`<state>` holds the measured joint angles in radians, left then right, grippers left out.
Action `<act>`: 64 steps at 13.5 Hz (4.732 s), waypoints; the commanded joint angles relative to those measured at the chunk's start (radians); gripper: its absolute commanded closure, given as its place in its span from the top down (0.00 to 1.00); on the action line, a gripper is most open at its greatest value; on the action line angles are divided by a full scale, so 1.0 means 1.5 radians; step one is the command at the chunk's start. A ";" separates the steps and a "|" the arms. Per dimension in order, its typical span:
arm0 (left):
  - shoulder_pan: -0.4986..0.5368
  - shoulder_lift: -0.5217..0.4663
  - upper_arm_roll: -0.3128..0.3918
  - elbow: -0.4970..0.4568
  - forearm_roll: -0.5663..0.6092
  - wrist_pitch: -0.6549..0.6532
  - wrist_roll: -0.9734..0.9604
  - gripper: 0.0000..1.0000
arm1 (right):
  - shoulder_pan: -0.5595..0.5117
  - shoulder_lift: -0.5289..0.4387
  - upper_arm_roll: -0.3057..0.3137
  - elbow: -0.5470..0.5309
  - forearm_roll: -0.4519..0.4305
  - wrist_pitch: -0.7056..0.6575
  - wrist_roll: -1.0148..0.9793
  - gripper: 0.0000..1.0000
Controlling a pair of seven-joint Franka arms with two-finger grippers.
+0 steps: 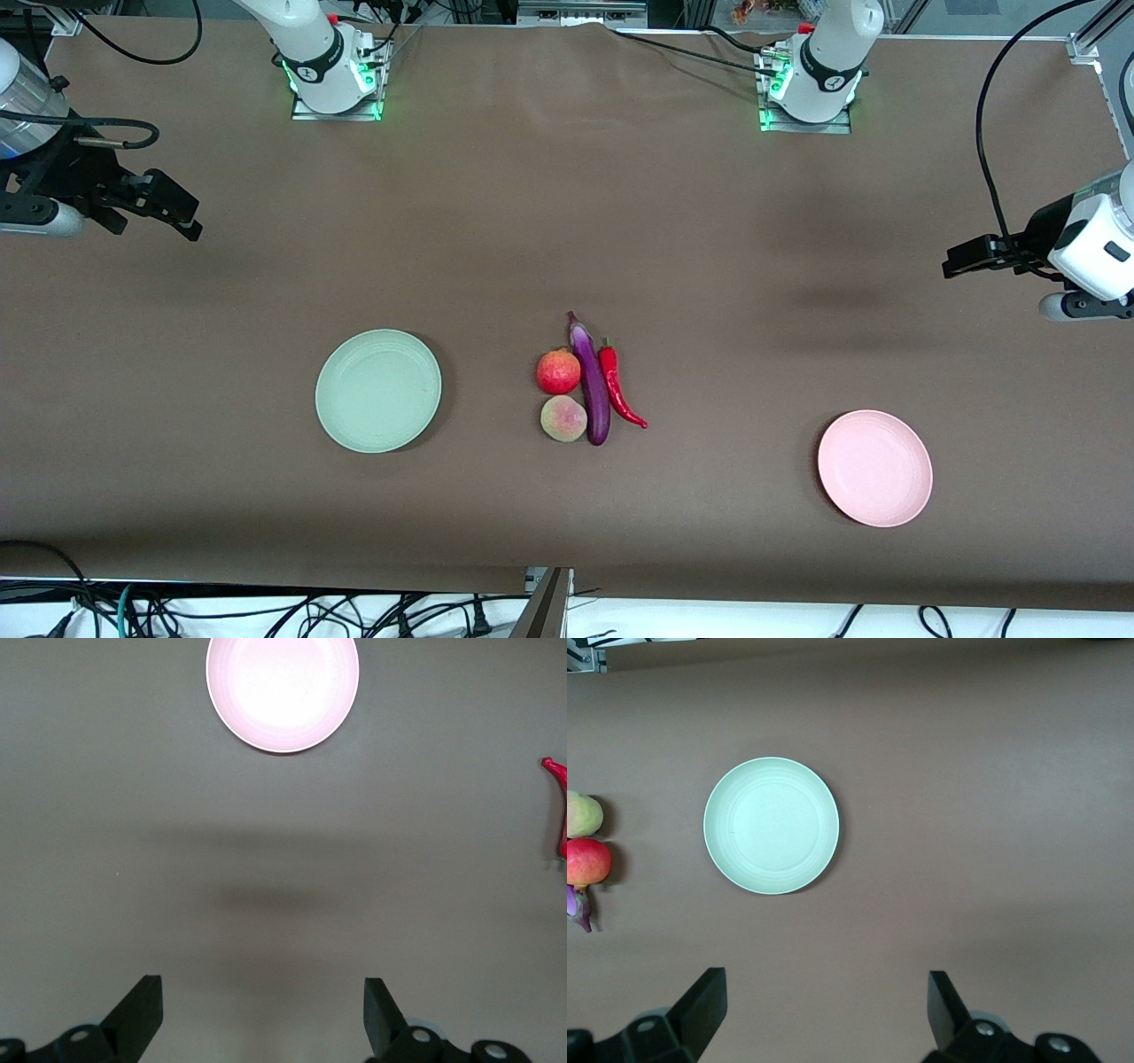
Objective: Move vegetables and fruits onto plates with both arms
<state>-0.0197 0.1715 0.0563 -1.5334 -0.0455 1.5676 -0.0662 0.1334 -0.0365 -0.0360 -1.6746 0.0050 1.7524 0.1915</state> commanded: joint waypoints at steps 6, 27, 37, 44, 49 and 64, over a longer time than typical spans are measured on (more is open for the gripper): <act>-0.003 0.011 0.002 0.025 -0.003 -0.016 0.005 1.00 | -0.006 0.008 0.000 0.018 0.007 -0.008 -0.002 1.00; 0.004 0.031 0.003 0.041 -0.010 -0.015 0.007 1.00 | -0.003 0.013 0.000 0.018 0.002 -0.005 -0.008 1.00; -0.024 0.114 0.000 0.072 -0.090 0.034 -0.001 1.00 | -0.003 0.013 0.000 0.018 0.002 -0.005 -0.010 1.00; -0.072 0.227 -0.001 0.072 -0.155 0.170 -0.003 1.00 | -0.003 0.013 0.000 0.018 0.002 -0.005 -0.010 1.00; -0.140 0.269 -0.001 0.071 -0.166 0.240 -0.061 1.00 | -0.003 0.013 0.000 0.018 0.002 -0.004 -0.010 1.00; -0.296 0.388 0.000 0.067 -0.161 0.481 -0.326 1.00 | -0.004 0.014 0.000 0.018 0.003 -0.005 -0.011 1.00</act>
<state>-0.4425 0.7086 0.0427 -1.4584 -0.2811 2.2395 -0.5067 0.1332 -0.0244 -0.0373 -1.6711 0.0051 1.7533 0.1907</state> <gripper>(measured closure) 0.000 0.000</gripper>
